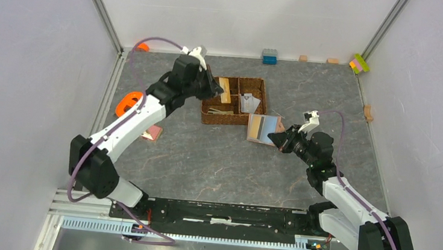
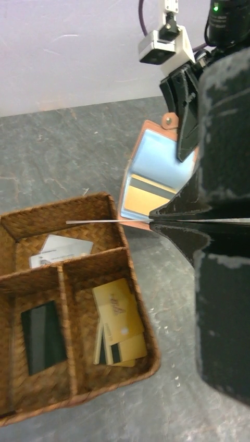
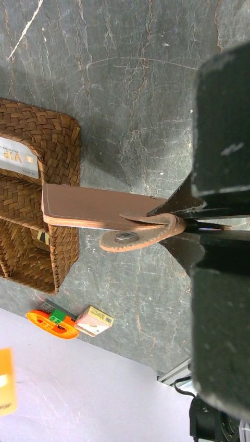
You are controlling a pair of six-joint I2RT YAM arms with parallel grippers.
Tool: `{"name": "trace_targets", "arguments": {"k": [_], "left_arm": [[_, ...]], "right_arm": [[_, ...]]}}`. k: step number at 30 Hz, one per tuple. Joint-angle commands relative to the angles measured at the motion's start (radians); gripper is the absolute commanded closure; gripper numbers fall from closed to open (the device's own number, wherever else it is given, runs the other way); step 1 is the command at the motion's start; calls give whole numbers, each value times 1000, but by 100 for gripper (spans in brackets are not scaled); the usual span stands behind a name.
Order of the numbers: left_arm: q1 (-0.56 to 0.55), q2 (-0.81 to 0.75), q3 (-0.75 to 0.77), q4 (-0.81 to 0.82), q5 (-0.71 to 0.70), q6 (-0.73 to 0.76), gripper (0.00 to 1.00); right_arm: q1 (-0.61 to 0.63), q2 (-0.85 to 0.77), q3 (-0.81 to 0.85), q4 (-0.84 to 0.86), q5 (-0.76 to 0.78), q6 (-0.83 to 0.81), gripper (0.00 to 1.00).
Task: Take the credit cards out of the card holder
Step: Place the credit card in the storage box.
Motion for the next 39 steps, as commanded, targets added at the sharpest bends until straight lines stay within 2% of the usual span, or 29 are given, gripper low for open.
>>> {"name": "trace_targets", "arguments": {"k": [1, 5, 7, 10, 14, 21, 26, 28, 33, 36, 39], "left_arm": [[-9, 80, 241, -269, -73, 183, 98], [-62, 125, 310, -318, -238, 441, 98], [-109, 131, 287, -289, -353, 571, 98], [-186, 131, 261, -272, -444, 756, 98], [-272, 92, 166, -170, -602, 929, 98], [-321, 42, 38, -31, -611, 1206, 98], [-323, 33, -32, 19, -471, 1467, 98], [-322, 50, -40, 69, -497, 1486, 98], [-323, 174, 33, 49, -582, 1542, 98], [-321, 244, 35, 120, -674, 1613, 98], [-317, 283, 30, 162, -683, 1641, 98]], "right_arm": [[-5, -13, 18, 58, 14, -14, 100], [-5, 4, 17, 70, 10, -9, 100], [-6, 14, 18, 70, 6, -9, 100], [-6, 23, 24, 71, -3, -9, 100], [-9, 22, 22, 67, 4, -10, 100], [-13, -5, 19, 58, 19, -12, 100], [-14, -3, 7, 63, 44, -10, 100], [-14, 9, 11, 65, 33, -6, 100], [-17, 12, 4, 77, 26, 3, 100], [-20, 10, 1, 74, 26, 5, 100], [-22, 9, -1, 82, 15, 10, 100]]}}
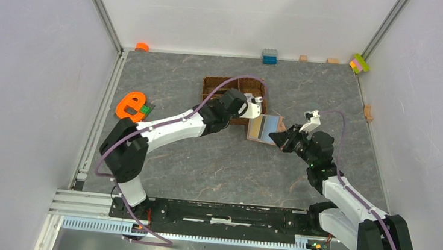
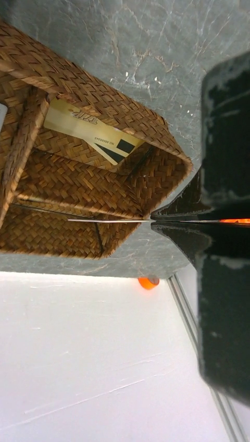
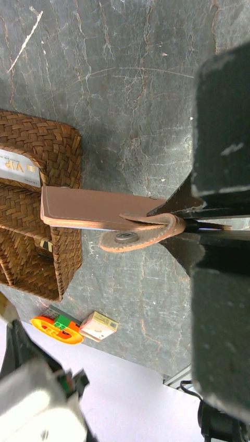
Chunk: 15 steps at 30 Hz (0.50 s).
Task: Take the credit cards out of the card holder
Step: Place the credit card in the storage box.
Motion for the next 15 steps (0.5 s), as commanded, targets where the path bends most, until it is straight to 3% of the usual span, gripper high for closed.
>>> {"name": "trace_targets", "arguments": {"k": [1, 15], "left_arm": [[9, 57, 25, 99, -66, 112, 98], [52, 226, 95, 117, -37, 145, 98]], "right_arm": [[-10, -7, -1, 76, 0, 12, 100], [-22, -10, -13, 96, -21, 31, 100]]}}
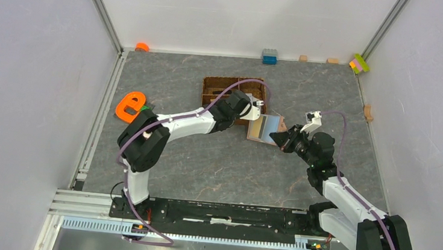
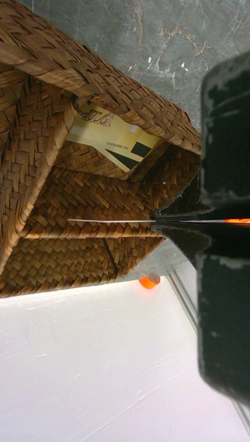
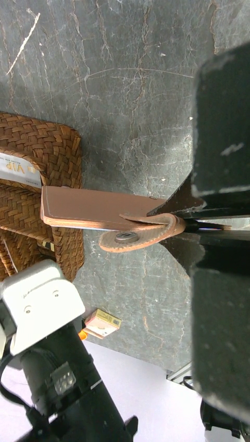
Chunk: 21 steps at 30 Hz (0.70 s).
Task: Take the credit cards out of the card holder
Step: Place the credit card in the storage box.
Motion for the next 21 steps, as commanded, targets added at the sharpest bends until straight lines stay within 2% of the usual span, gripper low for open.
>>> {"name": "trace_targets", "arguments": {"k": [1, 6, 7, 11, 14, 19, 21], "left_arm": [[19, 29, 57, 41, 3, 47, 98], [19, 45, 49, 57, -30, 58, 98], [20, 44, 47, 58, -31, 58, 96], [19, 23, 47, 47, -17, 25, 75], [19, -4, 43, 33, -5, -1, 65], [16, -65, 31, -24, -11, -52, 63], [9, -126, 30, -70, 28, -111, 61]], "right_arm": [[-8, -7, 0, 79, -17, 15, 100], [-12, -6, -2, 84, -21, 17, 100], [-12, -7, -3, 84, -20, 17, 100], [-14, -4, -2, 85, -23, 19, 100], [-16, -4, -5, 86, -23, 20, 100], [-18, -6, -5, 87, -30, 21, 100], [-20, -7, -3, 87, -32, 21, 100]]}}
